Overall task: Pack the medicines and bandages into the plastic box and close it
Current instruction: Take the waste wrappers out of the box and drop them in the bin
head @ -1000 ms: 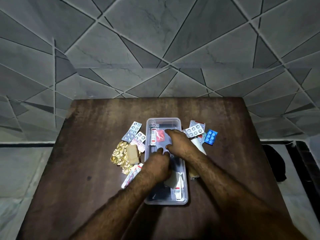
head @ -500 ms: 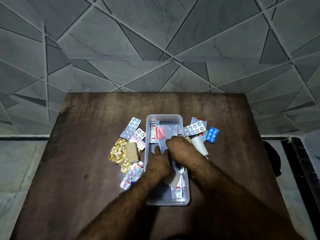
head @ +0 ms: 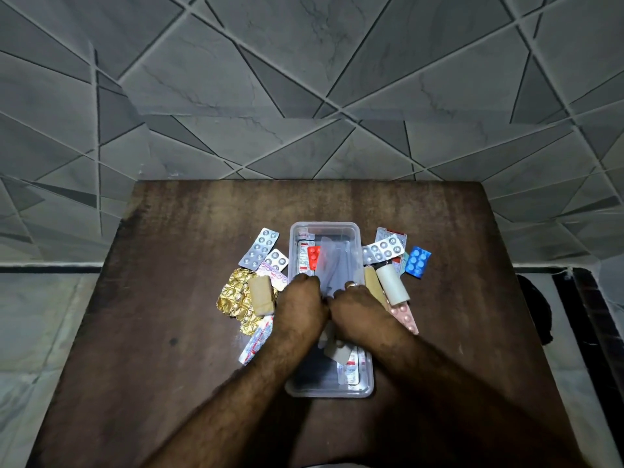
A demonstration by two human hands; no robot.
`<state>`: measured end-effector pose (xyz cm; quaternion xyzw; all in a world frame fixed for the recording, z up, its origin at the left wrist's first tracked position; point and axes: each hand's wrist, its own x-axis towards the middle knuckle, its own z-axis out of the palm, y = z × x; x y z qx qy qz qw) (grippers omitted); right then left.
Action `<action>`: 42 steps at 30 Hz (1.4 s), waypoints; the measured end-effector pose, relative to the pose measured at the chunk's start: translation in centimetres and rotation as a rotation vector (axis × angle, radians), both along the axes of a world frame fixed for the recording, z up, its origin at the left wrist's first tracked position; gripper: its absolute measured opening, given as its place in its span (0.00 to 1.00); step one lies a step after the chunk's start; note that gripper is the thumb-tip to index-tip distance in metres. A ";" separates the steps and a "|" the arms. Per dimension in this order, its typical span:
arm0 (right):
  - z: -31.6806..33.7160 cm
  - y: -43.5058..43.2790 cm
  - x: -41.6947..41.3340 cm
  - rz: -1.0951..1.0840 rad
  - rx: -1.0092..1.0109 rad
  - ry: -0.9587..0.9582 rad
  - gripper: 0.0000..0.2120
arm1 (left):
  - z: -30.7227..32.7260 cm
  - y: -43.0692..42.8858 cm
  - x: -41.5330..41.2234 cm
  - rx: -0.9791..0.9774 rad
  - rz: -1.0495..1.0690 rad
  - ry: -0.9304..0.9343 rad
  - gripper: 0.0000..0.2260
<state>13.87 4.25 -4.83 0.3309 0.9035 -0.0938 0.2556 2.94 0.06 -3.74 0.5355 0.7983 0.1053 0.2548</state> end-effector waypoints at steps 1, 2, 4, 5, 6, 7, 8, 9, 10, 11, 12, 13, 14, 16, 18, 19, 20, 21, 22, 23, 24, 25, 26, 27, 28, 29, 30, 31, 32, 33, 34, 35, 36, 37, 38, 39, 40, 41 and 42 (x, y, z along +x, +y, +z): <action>-0.4 -0.6 0.0 0.021 0.006 -0.033 0.28 | 0.1 -0.2 -0.3 -0.003 0.020 0.007 0.12; -0.7 -1.2 0.0 0.054 0.040 -0.048 0.30 | 0.2 -0.4 -0.6 0.000 0.040 0.014 0.11; -1.1 -2.4 0.1 0.096 0.112 -0.023 0.27 | 0.2 -0.8 -1.1 0.005 0.056 0.026 0.08; -1.1 -2.8 0.2 0.100 0.136 0.005 0.24 | 0.3 -1.1 -1.2 0.005 0.053 0.028 0.07; -1.1 -3.0 0.2 0.099 0.147 0.022 0.21 | 0.4 -1.3 -1.3 0.004 0.056 0.025 0.06; -1.1 -3.1 0.3 0.096 0.146 0.033 0.20 | 0.4 -1.5 -1.3 0.002 0.065 0.016 0.05; -1.0 -3.1 0.3 0.095 0.136 0.031 0.18 | 0.3 -1.7 -1.3 0.003 0.077 0.002 0.06; -0.9 -3.0 0.3 0.093 0.123 0.032 0.17 | 0.3 -1.9 -1.3 0.009 0.090 -0.013 0.08; -0.8 -2.9 0.4 0.089 0.105 0.031 0.17 | 0.4 -2.0 -1.3 0.017 0.098 -0.031 0.10; -0.7 -2.7 0.4 0.084 0.086 0.038 0.17 | 0.4 -2.2 -1.2 0.025 0.099 -0.049 0.13; -0.5 -2.6 0.4 0.077 0.072 0.052 0.17 | 0.4 -2.3 -1.2 0.031 0.093 -0.066 0.14; -0.2 -2.4 0.4 0.066 0.060 0.073 0.17 | 0.4 -2.4 -1.1 0.030 0.086 -0.076 0.16; 0.1 -2.1 0.4 0.047 0.043 0.094 0.17 | 0.4 -2.5 -1.1 0.019 0.079 -0.078 0.17; 0.8 -1.5 0.4 -0.020 0.001 0.152 0.16 | 0.4 -2.5 -1.2 -0.016 0.062 -0.068 0.19; 1.5 -0.9 0.4 -0.152 -0.059 0.244 0.16 | 0.5 -2.4 -1.3 -0.026 0.065 -0.085 0.20; 1.8 -0.5 0.3 -0.221 -0.089 0.292 0.16 | 0.7 -2.4 -1.3 -0.015 0.077 -0.111 0.19; 2.2 -0.2 0.4 -0.291 -0.120 0.339 0.16 | 0.9 -2.4 -1.3 0.003 0.090 -0.144 0.18; 2.4 0.1 0.5 -0.371 -0.159 0.385 0.17 | 1.1 -2.3 -1.4 0.026 0.101 -0.175 0.17; 2.7 0.3 0.6 -0.459 -0.201 0.430 0.19 | 1.3 -2.3 -1.4 0.048 0.105 -0.196 0.17; 2.9 0.6 0.7 -0.533 -0.240 0.470 0.24 | 1.6 -2.2 -1.4 0.070 0.104 -0.209 0.17; 3.2 0.8 0.9 -0.576 -0.268 0.502 0.29 | 1.8 -2.1 -1.4 0.094 0.098 -0.220 0.17; 3.4 0.9 1.1 -0.593 -0.285 0.522 0.34 | 2.1 -1.9 -1.4 0.119 0.084 -0.235 0.17; 3.7 1.1 1.3 -0.596 -0.293 0.533 0.37 | 2.4 -1.7 -1.4 0.144 0.063 -0.248 0.18; 4.0 1.1 1.5 -0.591 -0.284 0.542 0.36 | 2.7 -1.5 -1.3 0.164 0.032 -0.255 0.17; 4.3 1.2 1.8 -0.583 -0.263 0.543 0.32 | 3.0 -1.3 -1.3 0.181 -0.002 -0.258 0.17; 4.6 1.4 2.0 -0.580 -0.237 0.544 0.25 | 3.3 -1.0 -1.3 0.198 -0.034 -0.264 0.17; 4.9 1.5 2.4 -0.583 -0.212 0.554 0.18 | 3.6 -0.8 -1.2 0.222 -0.058 -0.282 0.16; 5.0 1.5 2.7 -0.592 -0.206 0.577 0.13 | 3.8 -0.6 -1.1 0.245 -0.071 -0.316 0.15; 5.3 1.4 3.1 -0.614 -0.212 0.612 0.09 | 4.1 -0.5 -0.9 0.264 -0.079 -0.362 0.15; 5.5 1.4 3.5 -0.644 -0.224 0.652 0.08 | 4.2 -0.3 -0.6 0.276 -0.077 -0.412 0.14; 5.8 1.3 3.9 -0.679 -0.232 0.689 0.07 | 4.2 -0.1 -0.3 0.286 -0.064 -0.461 0.14; 6.0 1.3 4.4 -0.719 -0.230 0.726 0.07 | 4.1 0.1 0.1 0.294 -0.041 -0.520 0.13; 6.2 1.3 5.0 -0.754 -0.217 0.763 0.07 | 4.1 0.2 0.6 0.305 -0.004 -0.602 0.12; 6.2 1.4 5.8 -0.797 -0.201 0.806 0.07 | 4.2 0.3 1.3 0.317 0.038 -0.698 0.10; 6.3 1.4 6.4 -0.844 -0.200 0.853 0.07 | 4.4 0.4 1.9 0.321 0.082 -0.794 0.07; 6.3 1.4 7.2 -0.898 -0.215 0.905 0.07 | 4.7 0.4 2.6 0.309 0.123 -0.883 0.07; 6.5 1.3 8.2 -0.956 -0.224 0.960 0.07 | 5.1 0.5 3.5 0.275 0.154 -0.970 0.08; 6.7 1.3 9.1 -1.011 -0.239 1.012 0.07 | 5.3 0.5 4.3 0.224 0.180 -1.062 0.09; 7.1 1.1 10.3 -1.063 -0.255 1.054 0.06 | 5.7 0.6 5.4 0.173 0.185 -1.139 0.10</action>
